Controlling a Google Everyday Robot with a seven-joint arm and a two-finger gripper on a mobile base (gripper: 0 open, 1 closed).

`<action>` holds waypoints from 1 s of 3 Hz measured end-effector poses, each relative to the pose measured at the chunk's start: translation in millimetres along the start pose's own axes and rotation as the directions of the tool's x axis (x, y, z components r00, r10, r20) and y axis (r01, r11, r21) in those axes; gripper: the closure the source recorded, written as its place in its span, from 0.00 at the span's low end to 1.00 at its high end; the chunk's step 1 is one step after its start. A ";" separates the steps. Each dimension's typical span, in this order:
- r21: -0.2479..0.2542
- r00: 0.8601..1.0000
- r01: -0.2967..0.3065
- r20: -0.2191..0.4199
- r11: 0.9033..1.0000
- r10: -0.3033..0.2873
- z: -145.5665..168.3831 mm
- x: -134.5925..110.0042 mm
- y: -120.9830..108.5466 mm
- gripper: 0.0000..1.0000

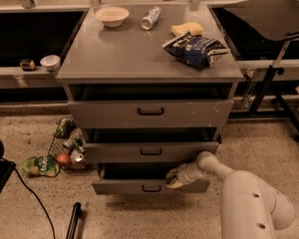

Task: Open bottom drawer

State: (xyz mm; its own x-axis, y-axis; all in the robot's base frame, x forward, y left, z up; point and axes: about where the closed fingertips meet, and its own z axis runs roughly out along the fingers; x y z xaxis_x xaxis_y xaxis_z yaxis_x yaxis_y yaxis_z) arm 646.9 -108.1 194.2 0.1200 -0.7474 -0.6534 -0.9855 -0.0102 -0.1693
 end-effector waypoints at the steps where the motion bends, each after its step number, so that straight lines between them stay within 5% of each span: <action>1: 0.000 1.000 0.000 0.000 1.000 0.000 0.0 0.0 0.0 0.37; 2: 0.000 1.000 0.000 0.000 1.000 0.000 0.1 0.0 0.0 0.13; 3: 0.000 1.000 0.000 0.000 1.000 0.000 0.1 0.0 0.1 0.00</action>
Offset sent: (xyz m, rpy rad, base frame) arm 0.0000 0.0000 0.0000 0.0000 0.0000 0.0000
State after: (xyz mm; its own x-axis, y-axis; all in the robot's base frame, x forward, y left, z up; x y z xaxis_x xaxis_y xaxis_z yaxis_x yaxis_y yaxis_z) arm 646.9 -108.0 194.1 0.1200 -0.7474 -0.6535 -0.9855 -0.0103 -0.1692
